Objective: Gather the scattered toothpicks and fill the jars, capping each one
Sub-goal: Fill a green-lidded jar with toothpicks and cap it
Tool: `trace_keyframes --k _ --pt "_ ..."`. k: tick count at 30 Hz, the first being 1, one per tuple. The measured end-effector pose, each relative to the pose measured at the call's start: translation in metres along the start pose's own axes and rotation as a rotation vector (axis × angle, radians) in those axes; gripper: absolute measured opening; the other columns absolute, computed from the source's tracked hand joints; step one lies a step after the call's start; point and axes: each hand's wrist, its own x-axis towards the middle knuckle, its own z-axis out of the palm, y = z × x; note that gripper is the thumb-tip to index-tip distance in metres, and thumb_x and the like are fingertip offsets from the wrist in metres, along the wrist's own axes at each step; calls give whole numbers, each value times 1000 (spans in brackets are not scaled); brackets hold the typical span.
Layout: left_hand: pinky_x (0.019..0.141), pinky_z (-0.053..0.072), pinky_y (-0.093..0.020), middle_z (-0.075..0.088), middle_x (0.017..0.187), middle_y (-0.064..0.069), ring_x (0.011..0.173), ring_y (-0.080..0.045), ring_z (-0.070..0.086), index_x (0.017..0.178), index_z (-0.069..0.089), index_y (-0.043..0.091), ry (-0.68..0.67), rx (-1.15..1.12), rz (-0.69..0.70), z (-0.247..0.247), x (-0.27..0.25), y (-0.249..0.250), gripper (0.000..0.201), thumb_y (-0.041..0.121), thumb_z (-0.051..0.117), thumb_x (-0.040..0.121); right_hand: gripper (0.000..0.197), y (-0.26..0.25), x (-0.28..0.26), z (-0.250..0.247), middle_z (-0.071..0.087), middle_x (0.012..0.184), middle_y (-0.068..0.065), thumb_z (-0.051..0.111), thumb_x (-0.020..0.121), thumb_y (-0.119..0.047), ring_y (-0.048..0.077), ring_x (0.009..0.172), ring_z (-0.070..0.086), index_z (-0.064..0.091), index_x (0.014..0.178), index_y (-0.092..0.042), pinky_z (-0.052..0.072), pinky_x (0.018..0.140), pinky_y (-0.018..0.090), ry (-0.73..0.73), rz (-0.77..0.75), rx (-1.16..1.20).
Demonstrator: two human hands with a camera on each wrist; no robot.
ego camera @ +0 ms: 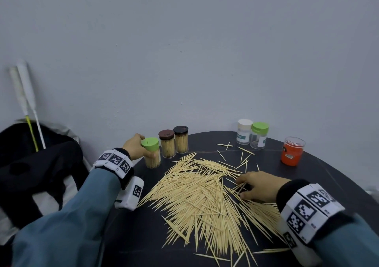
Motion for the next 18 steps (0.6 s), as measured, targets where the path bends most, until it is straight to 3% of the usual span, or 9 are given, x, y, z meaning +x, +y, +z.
trace_keyframes --k 4,8,10,12,15,18 --pt "98 38 -37 46 137 -15 124 -29 46 134 39 5 125 -20 155 -15 -27 39 69 16 76 77 51 5 -4 -8 42 142 3 52 93 -31 17 128 42 36 140 -19 34 104 27 22 19 39" --pt "82 41 -23 54 114 -4 105 -18 52 123 48 8 234 -89 417 -17 -58 93 49 12 71 81 53 18 -10 -14 44 141 4 52 93 -32 18 127 43 34 141 -20 35 103 28 5 89 76" --pt "75 40 -16 56 107 -1 98 -15 54 117 52 10 160 -142 525 -6 -65 122 41 11 71 81 52 25 -12 -16 44 140 4 51 93 -31 18 128 42 33 141 -20 35 103 28 -9 124 88" --pt "77 44 -19 59 105 -3 95 -16 56 112 55 11 42 -186 578 13 -61 149 37 9 72 79 53 32 -13 -18 43 141 5 51 94 -31 19 129 42 33 142 -18 34 103 27 -24 153 85" --pt "83 47 -25 61 108 -6 93 -16 56 112 57 9 -100 -166 573 53 -44 181 37 8 72 79 49 43 -11 -19 45 139 4 51 94 -28 18 127 43 37 140 -17 34 102 26 -28 177 88" --pt "80 43 -21 60 118 -9 95 -15 55 118 56 8 -164 -57 574 92 -21 206 42 7 71 79 42 55 -8 -17 47 138 5 48 95 -22 19 125 45 42 137 -20 35 102 27 -31 182 87"
